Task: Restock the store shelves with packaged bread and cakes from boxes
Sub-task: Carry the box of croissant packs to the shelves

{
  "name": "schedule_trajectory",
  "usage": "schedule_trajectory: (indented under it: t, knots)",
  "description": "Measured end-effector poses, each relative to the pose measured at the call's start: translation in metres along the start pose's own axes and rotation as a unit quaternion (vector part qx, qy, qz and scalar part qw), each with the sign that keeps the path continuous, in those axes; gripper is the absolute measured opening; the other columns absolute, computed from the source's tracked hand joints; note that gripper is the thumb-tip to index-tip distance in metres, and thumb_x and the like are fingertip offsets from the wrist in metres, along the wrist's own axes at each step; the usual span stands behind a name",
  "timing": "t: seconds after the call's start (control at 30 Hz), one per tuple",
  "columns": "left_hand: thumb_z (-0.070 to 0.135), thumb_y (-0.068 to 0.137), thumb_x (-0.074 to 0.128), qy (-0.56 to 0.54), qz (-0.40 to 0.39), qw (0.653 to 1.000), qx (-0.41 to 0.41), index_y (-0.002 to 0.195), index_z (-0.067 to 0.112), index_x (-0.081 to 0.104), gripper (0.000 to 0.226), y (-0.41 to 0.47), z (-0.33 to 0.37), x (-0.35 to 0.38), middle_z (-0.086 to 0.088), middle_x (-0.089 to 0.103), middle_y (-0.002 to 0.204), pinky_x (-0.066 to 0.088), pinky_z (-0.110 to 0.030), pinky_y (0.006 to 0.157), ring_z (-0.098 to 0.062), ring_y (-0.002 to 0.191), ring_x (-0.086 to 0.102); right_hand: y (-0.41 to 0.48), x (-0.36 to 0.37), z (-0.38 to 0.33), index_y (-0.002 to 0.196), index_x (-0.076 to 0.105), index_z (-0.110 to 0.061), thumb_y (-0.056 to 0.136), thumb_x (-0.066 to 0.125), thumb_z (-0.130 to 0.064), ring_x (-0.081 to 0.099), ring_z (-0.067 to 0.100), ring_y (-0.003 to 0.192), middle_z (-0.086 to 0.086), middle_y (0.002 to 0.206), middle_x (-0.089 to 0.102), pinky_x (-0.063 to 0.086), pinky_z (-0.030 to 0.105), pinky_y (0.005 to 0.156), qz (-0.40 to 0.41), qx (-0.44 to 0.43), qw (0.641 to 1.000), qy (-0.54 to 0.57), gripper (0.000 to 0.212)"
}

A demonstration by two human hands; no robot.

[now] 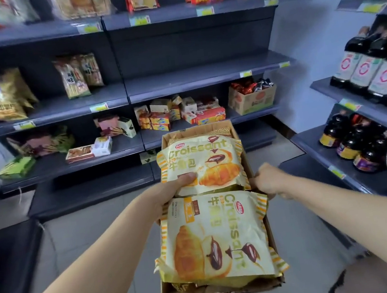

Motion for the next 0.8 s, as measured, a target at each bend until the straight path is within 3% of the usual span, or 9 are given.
schedule_trajectory:
  t: [0.07, 0.2, 0.4, 0.6, 0.7, 0.8]
  knots:
    - [0.051, 0.065, 0.079, -0.006, -0.007, 1.000, 0.006, 0.086, 0.014, 0.062, 0.045, 0.031, 0.028, -0.011, -0.004, 0.073, 0.072, 0.055, -0.028, 0.064, -0.018, 0.061, 0.067, 0.039, -0.002, -0.019, 0.072, 0.048, -0.007, 0.088, 0.060, -0.014, 0.051, 0.015, 0.048, 0.005, 0.059, 0.053, 0.038, 0.015, 0.034, -0.004, -0.001, 1.000, -0.004, 0.021]
    - [0.054, 0.061, 0.081, -0.007, -0.013, 1.000, 0.003, 0.097, 0.013, 0.066, 0.056, 0.095, 0.082, -0.029, -0.008, 0.075, 0.089, 0.056, -0.037, 0.081, -0.022, 0.074, 0.070, 0.119, -0.014, -0.055, 0.062, 0.047, -0.011, 0.088, 0.058, -0.008, 0.047, 0.015, 0.045, 0.004, 0.054, 0.049, 0.034, 0.015, 0.033, -0.002, -0.008, 1.000, 0.010, 0.029]
    - [0.050, 0.068, 0.077, -0.013, -0.019, 1.000, 0.013, 0.102, 0.015, 0.065, 0.051, 0.184, 0.159, -0.041, -0.005, 0.074, 0.081, 0.056, -0.033, 0.068, -0.020, 0.068, 0.069, 0.237, -0.041, -0.094, 0.059, 0.044, -0.010, 0.083, 0.066, -0.013, 0.044, 0.018, 0.047, 0.006, 0.055, 0.046, 0.034, 0.020, 0.040, 0.018, -0.005, 1.000, 0.008, 0.032]
    - [0.050, 0.065, 0.080, -0.031, 0.001, 0.999, -0.018, 0.101, 0.014, 0.065, 0.053, 0.288, 0.214, -0.039, -0.006, 0.075, 0.081, 0.057, -0.039, 0.077, -0.022, 0.070, 0.070, 0.365, -0.062, -0.115, 0.057, 0.047, -0.010, 0.082, 0.064, -0.014, 0.049, 0.020, 0.054, 0.007, 0.057, 0.050, 0.041, 0.025, 0.051, -0.014, -0.005, 1.000, -0.016, 0.030]
    - [0.053, 0.063, 0.079, -0.043, 0.020, 0.998, -0.038, 0.095, 0.016, 0.066, 0.051, 0.342, 0.240, -0.036, -0.003, 0.075, 0.073, 0.056, -0.034, 0.072, -0.019, 0.065, 0.069, 0.429, -0.073, -0.124, 0.059, 0.049, -0.010, 0.083, 0.063, -0.014, 0.050, 0.021, 0.055, 0.007, 0.058, 0.051, 0.040, 0.026, 0.051, -0.033, -0.005, 0.999, -0.021, 0.028]
    - [0.057, 0.056, 0.081, -0.049, 0.023, 0.997, -0.052, 0.097, 0.017, 0.067, 0.059, 0.390, 0.260, -0.033, -0.003, 0.076, 0.079, 0.055, -0.041, 0.086, -0.022, 0.077, 0.072, 0.482, -0.082, -0.131, 0.064, 0.049, -0.010, 0.086, 0.060, -0.015, 0.048, 0.018, 0.056, 0.006, 0.062, 0.052, 0.036, 0.023, 0.047, -0.044, 0.001, 0.999, -0.030, 0.025]
Point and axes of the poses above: each hand's wrist, its own y-axis towards the middle knuckle, its own x-axis out of the palm, z = x × y, the point moved 6 cm from there along y, towards the middle knuckle
